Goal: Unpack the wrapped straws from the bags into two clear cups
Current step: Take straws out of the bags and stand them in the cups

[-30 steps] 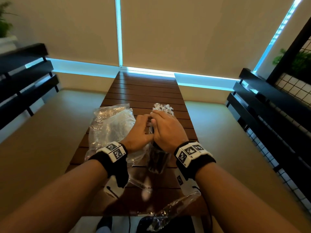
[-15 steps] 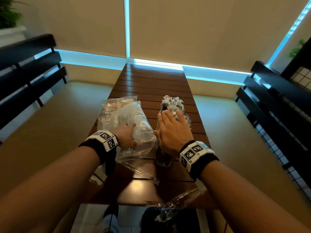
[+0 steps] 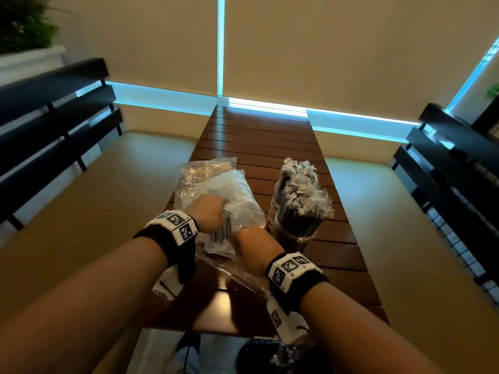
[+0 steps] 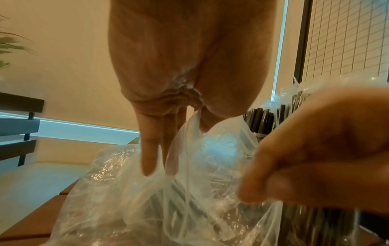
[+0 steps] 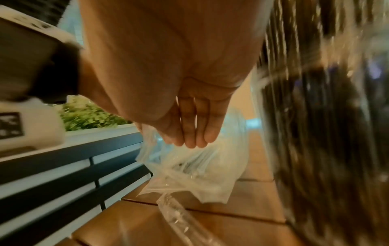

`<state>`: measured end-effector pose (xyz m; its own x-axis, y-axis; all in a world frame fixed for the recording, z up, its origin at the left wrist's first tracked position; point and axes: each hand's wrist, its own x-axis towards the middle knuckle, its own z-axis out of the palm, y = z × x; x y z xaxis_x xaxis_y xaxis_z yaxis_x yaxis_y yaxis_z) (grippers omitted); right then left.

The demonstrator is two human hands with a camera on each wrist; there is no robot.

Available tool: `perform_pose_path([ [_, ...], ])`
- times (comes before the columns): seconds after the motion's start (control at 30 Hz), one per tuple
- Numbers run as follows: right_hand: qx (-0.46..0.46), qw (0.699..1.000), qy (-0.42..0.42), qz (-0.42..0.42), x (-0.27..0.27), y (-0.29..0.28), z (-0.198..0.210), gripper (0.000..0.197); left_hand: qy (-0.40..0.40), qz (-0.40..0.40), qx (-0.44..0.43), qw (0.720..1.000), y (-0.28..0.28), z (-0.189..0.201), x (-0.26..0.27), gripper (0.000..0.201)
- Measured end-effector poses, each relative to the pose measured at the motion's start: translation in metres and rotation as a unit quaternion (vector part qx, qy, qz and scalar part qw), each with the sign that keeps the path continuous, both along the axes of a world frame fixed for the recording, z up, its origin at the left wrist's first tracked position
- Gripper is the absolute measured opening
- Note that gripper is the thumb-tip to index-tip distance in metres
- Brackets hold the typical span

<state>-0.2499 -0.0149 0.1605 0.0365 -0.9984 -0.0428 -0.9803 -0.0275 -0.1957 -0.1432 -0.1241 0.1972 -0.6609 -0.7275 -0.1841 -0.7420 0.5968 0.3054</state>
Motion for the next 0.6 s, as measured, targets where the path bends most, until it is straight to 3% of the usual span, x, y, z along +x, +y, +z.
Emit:
perform_pose_path([
  [0.1, -0.008, 0.988, -0.123, -0.095, 0.011, -0.019, -0.017, 0.020, 0.022, -0.002, 0.033, 0.999, 0.000, 0.004, 0.006, 0.043],
  [0.27, 0.033, 0.948, -0.196, -0.251, 0.028, -0.048, -0.033, 0.049, 0.055, -0.018, 0.083, 0.995, -0.003, 0.007, 0.016, 0.054],
  [0.4, 0.068, 0.929, -0.249, -0.266, 0.031, -0.074, -0.037, 0.040, 0.082, -0.018, 0.112, 0.990, -0.009, 0.007, 0.023, 0.058],
  [0.5, 0.157, 0.884, -0.344, -0.277, 0.035, -0.084, -0.039, 0.041, 0.079, -0.031, 0.120, 0.989, -0.013, 0.007, 0.028, 0.054],
  [0.6, 0.150, 0.863, -0.357, -0.323, 0.045, -0.091, -0.039, 0.041, 0.074, -0.032, 0.133, 0.988, -0.019, 0.005, 0.035, 0.052],
])
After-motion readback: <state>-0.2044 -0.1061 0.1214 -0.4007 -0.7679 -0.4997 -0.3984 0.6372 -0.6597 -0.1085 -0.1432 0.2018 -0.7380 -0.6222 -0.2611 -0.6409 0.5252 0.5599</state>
